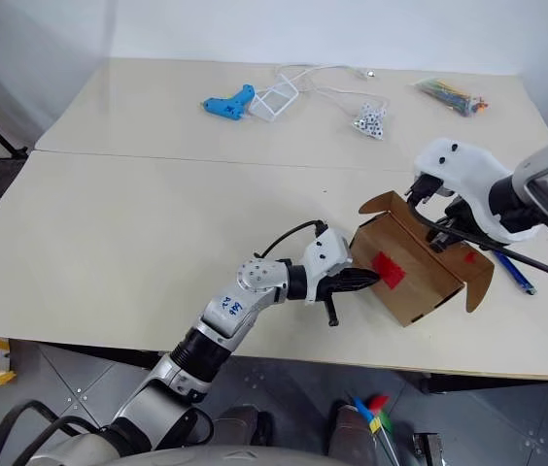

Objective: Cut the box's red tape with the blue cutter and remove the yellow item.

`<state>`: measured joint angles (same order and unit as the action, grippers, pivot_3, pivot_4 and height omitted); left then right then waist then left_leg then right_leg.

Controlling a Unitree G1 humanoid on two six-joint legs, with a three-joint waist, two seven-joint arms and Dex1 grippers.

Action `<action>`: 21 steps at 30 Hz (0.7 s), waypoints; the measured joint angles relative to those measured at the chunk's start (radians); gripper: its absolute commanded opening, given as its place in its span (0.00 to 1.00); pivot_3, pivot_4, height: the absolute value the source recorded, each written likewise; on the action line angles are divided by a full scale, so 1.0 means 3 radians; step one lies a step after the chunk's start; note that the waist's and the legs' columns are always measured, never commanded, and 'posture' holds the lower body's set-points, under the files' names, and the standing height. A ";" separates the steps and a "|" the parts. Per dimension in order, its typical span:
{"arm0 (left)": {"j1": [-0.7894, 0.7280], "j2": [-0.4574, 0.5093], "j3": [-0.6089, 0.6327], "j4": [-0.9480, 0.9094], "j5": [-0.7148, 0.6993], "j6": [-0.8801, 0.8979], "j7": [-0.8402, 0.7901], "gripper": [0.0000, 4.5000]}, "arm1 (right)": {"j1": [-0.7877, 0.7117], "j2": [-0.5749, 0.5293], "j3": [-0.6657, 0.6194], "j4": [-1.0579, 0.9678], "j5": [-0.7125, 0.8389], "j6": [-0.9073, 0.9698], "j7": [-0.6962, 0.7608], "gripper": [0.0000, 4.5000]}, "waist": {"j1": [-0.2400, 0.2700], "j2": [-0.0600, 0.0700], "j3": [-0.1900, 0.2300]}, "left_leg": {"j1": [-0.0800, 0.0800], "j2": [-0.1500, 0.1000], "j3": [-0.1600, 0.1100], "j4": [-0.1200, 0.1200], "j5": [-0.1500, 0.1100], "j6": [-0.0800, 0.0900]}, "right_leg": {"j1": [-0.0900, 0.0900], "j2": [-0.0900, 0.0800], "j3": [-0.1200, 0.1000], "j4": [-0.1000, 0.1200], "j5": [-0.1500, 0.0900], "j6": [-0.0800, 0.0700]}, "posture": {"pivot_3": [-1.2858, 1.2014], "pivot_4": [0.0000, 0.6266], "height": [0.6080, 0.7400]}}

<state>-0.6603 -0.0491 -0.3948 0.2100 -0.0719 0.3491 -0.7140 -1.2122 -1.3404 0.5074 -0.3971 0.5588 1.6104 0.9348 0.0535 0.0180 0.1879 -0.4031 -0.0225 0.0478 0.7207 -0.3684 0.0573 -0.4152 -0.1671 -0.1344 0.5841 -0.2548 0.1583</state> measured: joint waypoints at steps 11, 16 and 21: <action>0.0091 0.0348 -0.0038 -0.0281 -0.0014 0.0196 -0.0089 0.00 | 0.0161 -0.0063 -0.0316 -0.0011 0.0440 0.0002 -0.0439 0.01 | -0.0010 0.0000 0.0000 | 0.0001 0.0000 0.0002 0.0003 0.0000 0.0000 | -0.0001 0.0000 0.0002 0.0005 0.0000 0.0000 | 0.52 0.24 1.00; 0.0129 0.0420 0.0145 -0.0597 -0.0356 0.0433 -0.0322 0.00 | 0.0166 -0.0068 -0.0333 0.0012 0.0607 0.0002 -0.0624 0.01 | -0.0009 0.0000 0.0000 | 0.0001 0.0001 0.0002 0.0005 0.0000 0.0000 | 0.0000 0.0000 0.0003 0.0007 0.0000 0.0000 | 0.52 0.24 1.00; -0.0072 0.0399 0.0441 -0.0774 -0.0762 0.0549 -0.0492 0.00 | 0.0184 -0.0080 -0.0363 0.0033 0.0751 0.0002 -0.0779 0.01 | -0.0004 0.0000 0.0000 | 0.0000 0.0000 0.0002 0.0010 0.0000 0.0000 | 0.0001 0.0000 0.0003 0.0009 0.0000 0.0000 | 0.52 0.24 1.00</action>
<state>-0.6820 0.0708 -0.2624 -0.0222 -0.3003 0.5137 -0.8615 -1.1568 -1.3644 0.3985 -0.3872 0.7840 1.6110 0.7010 0.0523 0.0181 0.1878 -0.4030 -0.0225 0.0485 0.7236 -0.3683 0.0574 -0.4150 -0.1671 -0.1334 0.5868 -0.2548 0.1583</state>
